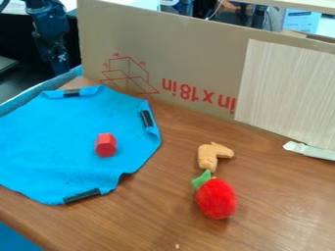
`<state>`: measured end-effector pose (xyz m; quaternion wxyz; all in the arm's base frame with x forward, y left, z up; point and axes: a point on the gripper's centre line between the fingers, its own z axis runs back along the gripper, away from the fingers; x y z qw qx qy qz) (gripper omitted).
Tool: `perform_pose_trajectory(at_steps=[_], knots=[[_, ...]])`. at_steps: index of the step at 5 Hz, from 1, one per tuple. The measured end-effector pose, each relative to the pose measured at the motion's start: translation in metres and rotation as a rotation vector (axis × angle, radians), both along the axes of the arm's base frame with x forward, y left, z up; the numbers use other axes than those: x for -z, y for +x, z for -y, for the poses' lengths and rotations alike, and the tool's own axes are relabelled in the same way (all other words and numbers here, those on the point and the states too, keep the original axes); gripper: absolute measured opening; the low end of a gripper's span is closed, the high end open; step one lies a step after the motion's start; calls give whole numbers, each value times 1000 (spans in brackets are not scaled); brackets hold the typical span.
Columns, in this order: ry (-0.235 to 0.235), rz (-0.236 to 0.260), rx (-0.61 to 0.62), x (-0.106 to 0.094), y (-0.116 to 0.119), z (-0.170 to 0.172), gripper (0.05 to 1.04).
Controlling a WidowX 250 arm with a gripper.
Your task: Move the red object from the top of the cloth to the table
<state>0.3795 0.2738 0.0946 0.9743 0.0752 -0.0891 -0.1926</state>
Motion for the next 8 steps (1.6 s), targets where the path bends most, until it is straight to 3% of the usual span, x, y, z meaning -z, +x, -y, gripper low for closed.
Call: perform_pose_trajectory(at_steps=[1,2,3,4,6,7,8], knots=[[-30,-35,5,21,-3,3,1000],[-42,-23,140,30,-29,32,1000],[25,35,234,9,-47,61,1000],[40,34,334,16,-53,97,1000],[77,-24,453,30,-48,134,1000],[98,-102,522,59,-50,151,1000],[109,-111,543,61,-48,155,1000]])
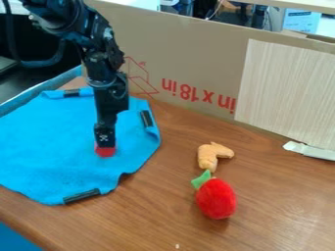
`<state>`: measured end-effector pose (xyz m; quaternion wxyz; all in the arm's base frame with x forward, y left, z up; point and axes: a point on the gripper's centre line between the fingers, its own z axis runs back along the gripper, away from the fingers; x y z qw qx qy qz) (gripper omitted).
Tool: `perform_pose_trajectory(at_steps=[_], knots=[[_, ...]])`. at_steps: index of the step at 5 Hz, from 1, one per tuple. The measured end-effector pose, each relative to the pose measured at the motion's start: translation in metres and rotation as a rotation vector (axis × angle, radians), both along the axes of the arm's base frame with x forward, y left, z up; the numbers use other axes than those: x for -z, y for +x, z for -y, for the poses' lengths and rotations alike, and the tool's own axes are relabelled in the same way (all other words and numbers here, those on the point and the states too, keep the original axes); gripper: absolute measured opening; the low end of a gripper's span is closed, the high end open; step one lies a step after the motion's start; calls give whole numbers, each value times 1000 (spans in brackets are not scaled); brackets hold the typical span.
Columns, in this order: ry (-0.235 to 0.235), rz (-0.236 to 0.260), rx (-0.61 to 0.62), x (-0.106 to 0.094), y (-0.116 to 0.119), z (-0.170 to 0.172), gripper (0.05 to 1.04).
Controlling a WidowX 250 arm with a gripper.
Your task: Move the red object from the top of the cloth to the table
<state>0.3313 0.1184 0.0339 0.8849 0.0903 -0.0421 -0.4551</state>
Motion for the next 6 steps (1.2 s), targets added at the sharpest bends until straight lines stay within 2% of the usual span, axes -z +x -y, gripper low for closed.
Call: perform_pose_trajectory(at_steps=[1,2,3,4,5,6], knots=[[-25,-29,9,7,-3,4,1000],[-8,-17,2,9,-1,0,1000],[-9,-44,-7,22,-3,0,930],[-11,-39,7,22,-1,0,631],[-22,-43,16,23,-2,3,500],[-50,-38,15,16,-3,7,499]])
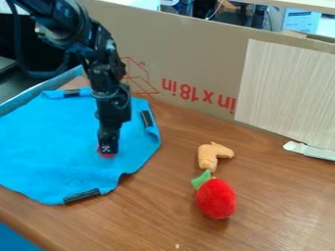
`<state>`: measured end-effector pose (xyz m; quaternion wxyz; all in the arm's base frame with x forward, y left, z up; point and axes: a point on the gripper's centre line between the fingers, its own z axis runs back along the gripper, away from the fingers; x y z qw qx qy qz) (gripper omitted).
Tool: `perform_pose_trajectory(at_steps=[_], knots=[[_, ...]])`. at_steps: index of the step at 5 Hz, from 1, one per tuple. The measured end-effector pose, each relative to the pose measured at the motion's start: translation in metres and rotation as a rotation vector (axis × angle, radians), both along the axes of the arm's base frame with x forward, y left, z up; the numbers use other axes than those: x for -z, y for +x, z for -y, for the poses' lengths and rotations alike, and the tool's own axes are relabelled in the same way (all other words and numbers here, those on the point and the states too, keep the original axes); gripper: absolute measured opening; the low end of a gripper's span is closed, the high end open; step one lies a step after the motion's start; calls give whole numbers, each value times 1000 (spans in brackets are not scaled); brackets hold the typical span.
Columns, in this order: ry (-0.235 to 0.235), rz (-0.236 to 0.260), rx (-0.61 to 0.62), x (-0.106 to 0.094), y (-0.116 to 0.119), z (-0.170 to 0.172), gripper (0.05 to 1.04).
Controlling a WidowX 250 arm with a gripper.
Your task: Move the red object from the top of the cloth to the table
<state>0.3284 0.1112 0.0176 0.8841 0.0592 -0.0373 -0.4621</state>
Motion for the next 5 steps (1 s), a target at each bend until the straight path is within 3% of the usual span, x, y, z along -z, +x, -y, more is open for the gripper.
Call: perform_pose_trajectory(at_steps=[2,3,5], knots=[[-32,15,-13,-15,7,21,499],[-32,70,-16,-26,27,36,499],[-41,81,-54,-24,74,78,499]])
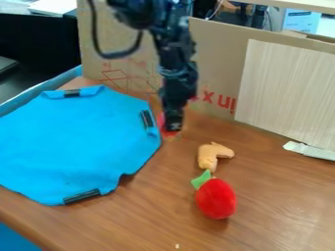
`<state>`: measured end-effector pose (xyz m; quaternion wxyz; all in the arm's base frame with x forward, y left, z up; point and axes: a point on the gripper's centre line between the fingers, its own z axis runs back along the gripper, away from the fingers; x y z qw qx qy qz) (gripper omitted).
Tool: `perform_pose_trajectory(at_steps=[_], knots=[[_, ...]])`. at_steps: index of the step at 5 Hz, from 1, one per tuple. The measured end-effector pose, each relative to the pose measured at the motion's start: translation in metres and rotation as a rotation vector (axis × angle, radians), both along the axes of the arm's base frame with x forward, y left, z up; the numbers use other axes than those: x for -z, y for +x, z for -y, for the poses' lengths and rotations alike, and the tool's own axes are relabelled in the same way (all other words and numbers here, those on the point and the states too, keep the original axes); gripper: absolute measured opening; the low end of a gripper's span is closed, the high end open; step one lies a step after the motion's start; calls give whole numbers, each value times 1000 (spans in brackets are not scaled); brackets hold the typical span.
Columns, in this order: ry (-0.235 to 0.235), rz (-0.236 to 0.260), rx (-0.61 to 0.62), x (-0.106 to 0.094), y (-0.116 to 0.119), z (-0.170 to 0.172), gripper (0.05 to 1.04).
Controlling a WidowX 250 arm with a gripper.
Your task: Move the red object from the top of the cloth to the table
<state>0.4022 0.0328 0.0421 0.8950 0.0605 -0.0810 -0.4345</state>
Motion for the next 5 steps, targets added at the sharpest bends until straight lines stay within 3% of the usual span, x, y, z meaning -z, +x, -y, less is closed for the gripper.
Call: perform_pose_trajectory(at_steps=[2,3,4,5], knots=[[30,-23,-17,26,30,32,499],[64,13,-20,28,40,42,566],[84,23,-26,38,38,39,871],[56,8,-18,37,28,43,1004]])
